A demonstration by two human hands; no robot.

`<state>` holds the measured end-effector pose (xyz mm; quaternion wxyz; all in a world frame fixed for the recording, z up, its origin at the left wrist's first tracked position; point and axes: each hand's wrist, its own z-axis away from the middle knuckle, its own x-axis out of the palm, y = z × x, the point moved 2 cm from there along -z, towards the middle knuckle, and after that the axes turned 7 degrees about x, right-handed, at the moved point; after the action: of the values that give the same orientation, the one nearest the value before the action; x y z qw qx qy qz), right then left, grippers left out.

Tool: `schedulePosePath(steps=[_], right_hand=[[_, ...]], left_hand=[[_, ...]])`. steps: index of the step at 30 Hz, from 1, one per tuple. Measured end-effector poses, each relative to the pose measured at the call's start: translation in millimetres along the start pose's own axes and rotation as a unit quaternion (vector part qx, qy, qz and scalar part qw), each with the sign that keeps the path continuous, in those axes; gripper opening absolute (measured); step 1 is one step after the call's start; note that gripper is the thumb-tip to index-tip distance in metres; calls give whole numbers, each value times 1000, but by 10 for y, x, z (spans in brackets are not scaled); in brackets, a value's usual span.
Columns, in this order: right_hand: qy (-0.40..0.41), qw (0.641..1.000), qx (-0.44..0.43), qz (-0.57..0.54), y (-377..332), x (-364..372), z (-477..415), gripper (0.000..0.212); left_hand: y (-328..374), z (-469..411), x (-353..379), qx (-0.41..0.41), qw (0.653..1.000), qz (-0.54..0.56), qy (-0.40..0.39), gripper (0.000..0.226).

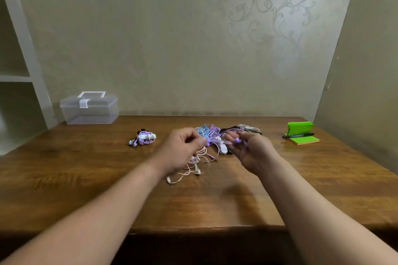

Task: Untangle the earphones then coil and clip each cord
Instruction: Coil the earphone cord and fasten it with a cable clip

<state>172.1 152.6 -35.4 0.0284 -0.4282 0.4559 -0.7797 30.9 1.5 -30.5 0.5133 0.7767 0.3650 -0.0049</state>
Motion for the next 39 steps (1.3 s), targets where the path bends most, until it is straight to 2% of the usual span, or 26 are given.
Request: schedulePosePath(steps=[2,5,6,7,9,10,11,13,14,15,17,19,21,24,28,30,35,37,39], right_hand=[[55,995,5,82,-8,-73,51,29],[88,970,31,226,41,-134,62,29],[114,942,9,316,35,-162,52,28],[151,885,-43,438,4,-175,29,25],[198,743,-197,608,-67,-131,36,32],[170,736,-249,607,-67,-38,77,36],[102,767,-275,571,-40,105,152,35],[-57,847,-217,482,64,344,272,36],[-95,855,-194,472,79,415,330,37],[-92,848,-203,480,49,429,313,37],[-21,844,-259,468,-101,369,237,37],[50,864,-282,413,-300,252,168,39],[77,895,-295,324,-464,166,156,38],[77,938,-279,191,-581,85,181,37],[42,975,-205,70,-620,128,208,41],[21,980,-177,83,-583,133,200,42],[5,968,-151,200,-457,152,235,49],[-16,971,-125,202,-420,219,273,49],[-32,976,-102,192,-371,337,326,45]], left_hand=[[112,-97,-196,-10,1000,16,-14,16],[155,-183,-235,1,999,8,-35,11],[159,-199,-208,9,999,0,-36,11],[168,-210,-183,15,999,-4,-38,12],[197,-238,-116,18,999,-2,-49,13],[214,-252,-83,19,998,2,-55,14],[228,-269,-50,20,998,8,-58,13],[268,-304,1,31,997,28,-60,12],[286,-322,4,36,997,34,-57,12],[301,-348,-15,37,997,40,-52,11],[335,-391,-94,30,997,45,-52,9],[313,-412,-221,14,998,43,-53,9],[230,-394,-361,1,998,21,-55,9],[106,-346,-481,-3,998,30,-51,13],[46,-379,-485,0,998,60,-25,10],[57,-404,-443,11,998,64,-11,10],[233,-526,-382,36,995,88,6,12],[275,-570,-353,43,999,-7,17,5],[275,-509,-285,51,980,-170,86,13]])
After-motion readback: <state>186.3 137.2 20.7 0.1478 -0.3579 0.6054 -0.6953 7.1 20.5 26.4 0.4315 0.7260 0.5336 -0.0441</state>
